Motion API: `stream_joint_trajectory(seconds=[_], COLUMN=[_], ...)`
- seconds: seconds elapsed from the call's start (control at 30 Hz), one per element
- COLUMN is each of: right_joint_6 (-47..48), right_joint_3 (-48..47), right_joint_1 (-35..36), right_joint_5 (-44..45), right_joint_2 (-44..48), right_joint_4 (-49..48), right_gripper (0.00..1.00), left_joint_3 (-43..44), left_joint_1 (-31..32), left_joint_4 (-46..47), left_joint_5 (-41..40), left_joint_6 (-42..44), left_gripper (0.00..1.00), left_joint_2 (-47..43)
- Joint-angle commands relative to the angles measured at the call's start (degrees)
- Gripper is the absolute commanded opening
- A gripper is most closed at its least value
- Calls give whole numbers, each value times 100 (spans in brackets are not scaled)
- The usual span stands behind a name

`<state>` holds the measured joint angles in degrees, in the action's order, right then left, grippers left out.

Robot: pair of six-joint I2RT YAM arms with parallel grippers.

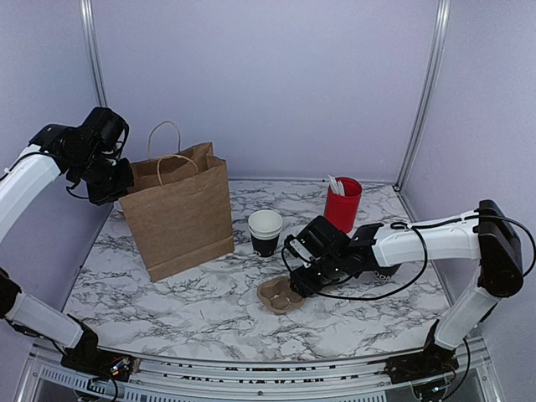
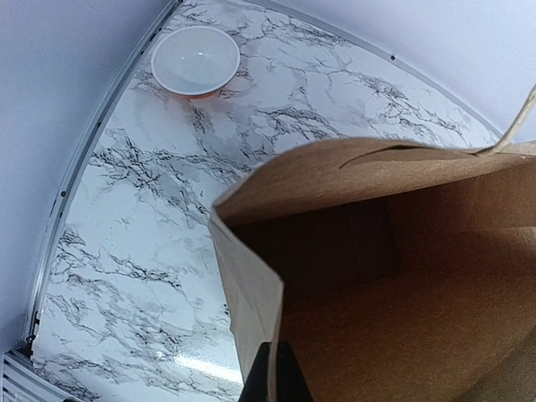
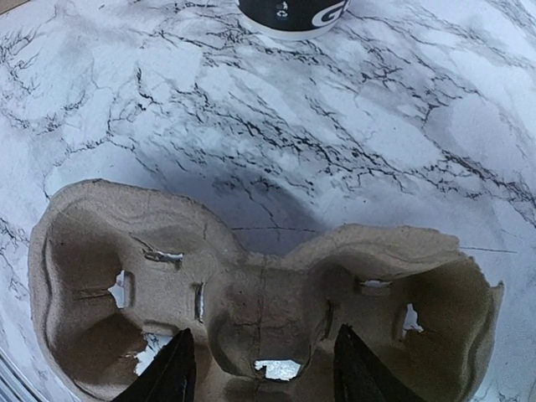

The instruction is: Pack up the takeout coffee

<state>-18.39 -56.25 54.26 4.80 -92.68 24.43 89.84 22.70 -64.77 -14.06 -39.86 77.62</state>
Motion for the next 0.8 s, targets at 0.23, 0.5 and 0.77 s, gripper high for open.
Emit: stream_joint_trajectory(seconds=[0.23,0.5,0.77], right_joint_6=[71,2,-56], right_joint_3=[-515,-512,-506], right_joint_1=[43,52,58], right_joint_5=[-100,-45,-57], right_joint_2=[-317,-445,-646], right_joint_4=[91,211,152], right_gripper=[58,58,57], left_joint_3=[832,1856,2451], left_joint_1=[7,241,423], left_joint_4=[-573,-842,-910], left_joint_5=[74,-456,-765], left_joint_6=[762,1281,1417], left_gripper=[0,0,0], left_joint_2=[268,633,879])
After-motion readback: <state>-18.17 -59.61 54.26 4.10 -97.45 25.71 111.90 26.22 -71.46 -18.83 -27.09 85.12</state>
